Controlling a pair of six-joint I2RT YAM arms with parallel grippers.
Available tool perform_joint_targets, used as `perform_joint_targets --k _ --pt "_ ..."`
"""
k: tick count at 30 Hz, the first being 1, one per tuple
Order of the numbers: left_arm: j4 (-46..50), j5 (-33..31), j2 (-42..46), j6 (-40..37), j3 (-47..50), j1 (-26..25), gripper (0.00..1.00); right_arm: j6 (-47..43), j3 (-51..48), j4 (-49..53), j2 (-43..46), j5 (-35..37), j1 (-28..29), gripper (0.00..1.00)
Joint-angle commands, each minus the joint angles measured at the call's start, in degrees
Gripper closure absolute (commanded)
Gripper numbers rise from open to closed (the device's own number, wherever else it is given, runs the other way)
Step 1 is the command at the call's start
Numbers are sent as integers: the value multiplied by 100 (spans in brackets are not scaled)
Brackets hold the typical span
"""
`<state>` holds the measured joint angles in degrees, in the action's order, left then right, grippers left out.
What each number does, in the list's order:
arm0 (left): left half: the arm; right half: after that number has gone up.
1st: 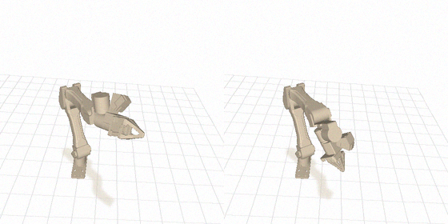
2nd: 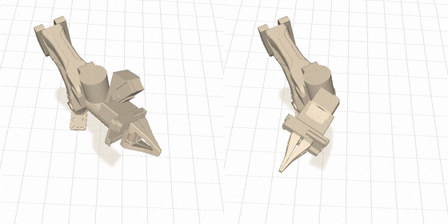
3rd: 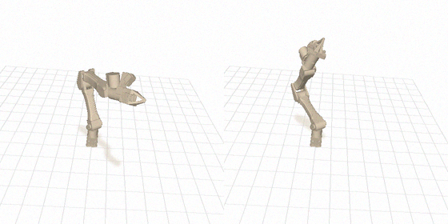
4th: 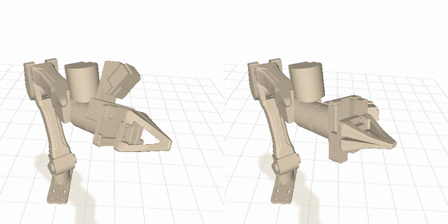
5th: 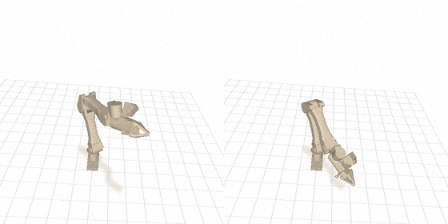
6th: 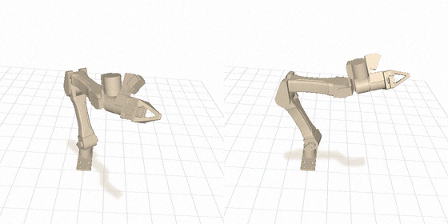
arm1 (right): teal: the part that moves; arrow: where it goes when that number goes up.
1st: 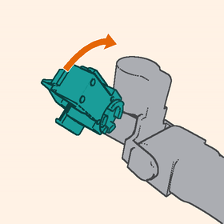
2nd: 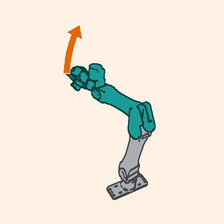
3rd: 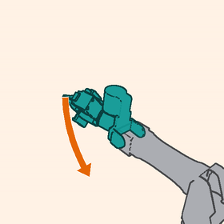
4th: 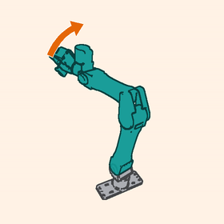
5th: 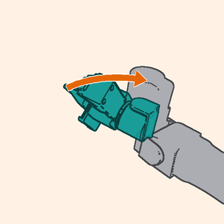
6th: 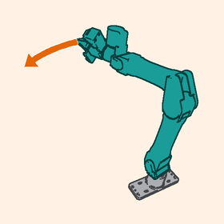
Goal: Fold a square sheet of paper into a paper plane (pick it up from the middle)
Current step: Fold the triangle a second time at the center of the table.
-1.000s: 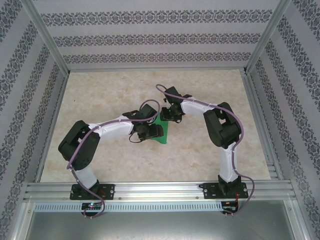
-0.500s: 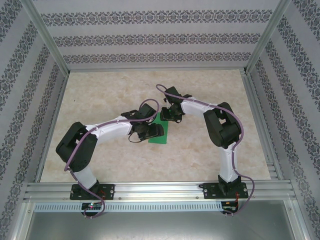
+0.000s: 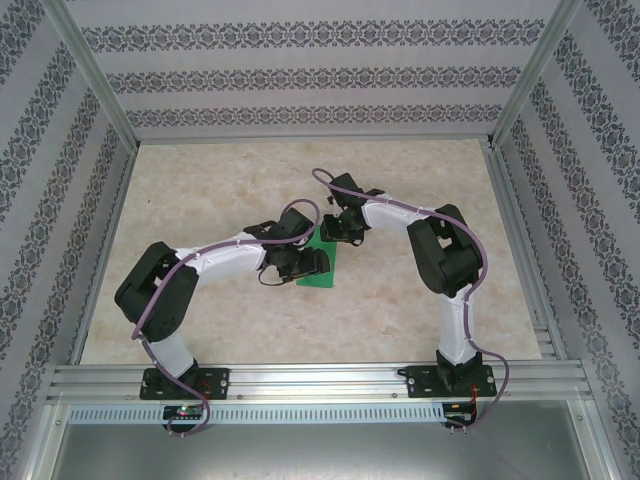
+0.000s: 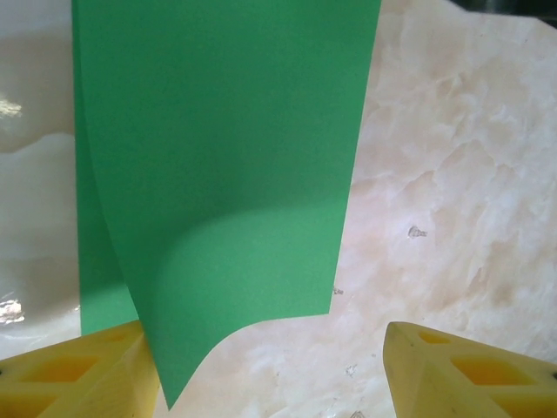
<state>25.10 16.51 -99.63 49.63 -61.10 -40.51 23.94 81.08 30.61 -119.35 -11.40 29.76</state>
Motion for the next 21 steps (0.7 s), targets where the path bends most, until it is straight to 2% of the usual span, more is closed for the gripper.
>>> perform_joint_targets --k 1,7,15,18,21 --pt "-428 199 -167 1 -75 55 33 57 -321 87 -442 150 -102 66" --pt "-815 389 -282 50 -81 111 33 69 -388 -25 -332 -161 -162 66" --pt "-1061 477 -337 111 -12 201 33 153 -595 -492 117 -1086 -327 67" --pt "-1035 390 -311 131 83 231 38 195 -669 -747 380 -1511 -398 66" --pt "-1051 317 -282 153 182 237 48 226 -788 -992 661 -1916 -477 66"
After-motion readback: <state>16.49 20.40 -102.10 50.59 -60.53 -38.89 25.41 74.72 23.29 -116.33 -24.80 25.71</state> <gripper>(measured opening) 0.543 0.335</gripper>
